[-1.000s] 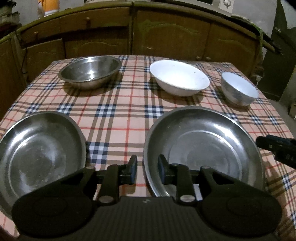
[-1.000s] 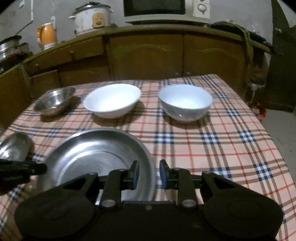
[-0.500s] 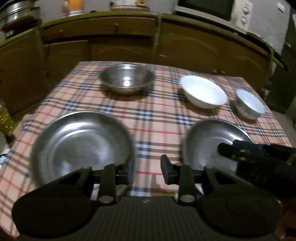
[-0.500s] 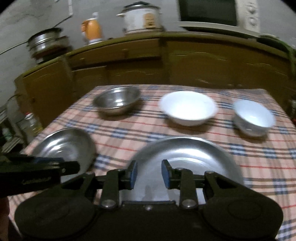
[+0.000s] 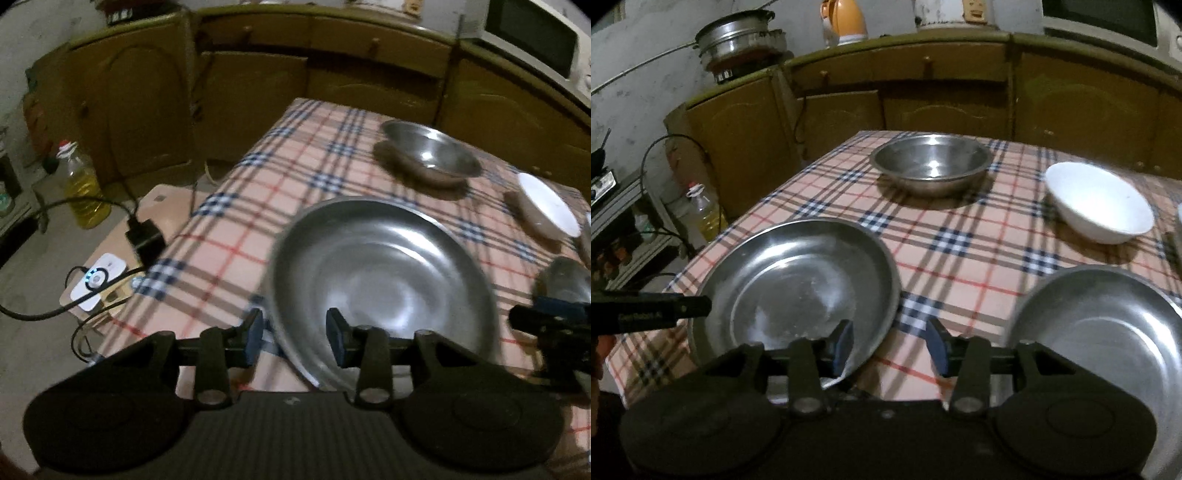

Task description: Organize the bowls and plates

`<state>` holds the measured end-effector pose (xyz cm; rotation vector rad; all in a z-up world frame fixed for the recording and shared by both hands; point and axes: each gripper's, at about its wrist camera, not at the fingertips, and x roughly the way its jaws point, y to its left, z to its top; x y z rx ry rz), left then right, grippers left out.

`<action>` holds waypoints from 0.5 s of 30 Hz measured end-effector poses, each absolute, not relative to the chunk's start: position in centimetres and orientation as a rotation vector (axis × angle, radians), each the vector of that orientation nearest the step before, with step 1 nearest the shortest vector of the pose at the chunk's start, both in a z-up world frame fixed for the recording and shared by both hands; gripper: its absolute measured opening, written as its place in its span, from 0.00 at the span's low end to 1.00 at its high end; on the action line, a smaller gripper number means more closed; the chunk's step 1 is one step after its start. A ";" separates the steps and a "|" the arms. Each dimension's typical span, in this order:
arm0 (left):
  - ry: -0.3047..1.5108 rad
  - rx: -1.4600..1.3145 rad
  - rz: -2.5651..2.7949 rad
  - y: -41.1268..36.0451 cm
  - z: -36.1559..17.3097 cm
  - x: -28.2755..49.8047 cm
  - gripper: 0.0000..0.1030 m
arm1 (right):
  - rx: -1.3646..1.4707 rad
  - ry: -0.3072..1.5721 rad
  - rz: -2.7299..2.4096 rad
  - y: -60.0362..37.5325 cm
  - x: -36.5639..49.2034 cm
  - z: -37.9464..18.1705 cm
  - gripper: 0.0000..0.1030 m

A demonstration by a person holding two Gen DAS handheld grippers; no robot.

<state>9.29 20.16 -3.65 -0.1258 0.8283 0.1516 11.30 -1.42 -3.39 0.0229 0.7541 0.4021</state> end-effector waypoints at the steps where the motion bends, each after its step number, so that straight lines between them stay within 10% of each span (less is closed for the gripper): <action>1: 0.833 -0.131 0.152 20.6 -3.9 9.7 0.40 | 0.027 0.763 0.398 -1.1 11.7 -3.6 0.56; 10: 0.848 -0.114 0.073 22.0 -5.0 12.2 0.35 | 0.047 0.802 0.401 0.5 14.3 -5.1 0.59; 15: 0.848 -0.082 0.066 21.8 -5.1 13.1 0.18 | 0.035 0.791 0.370 1.0 14.6 -5.5 0.33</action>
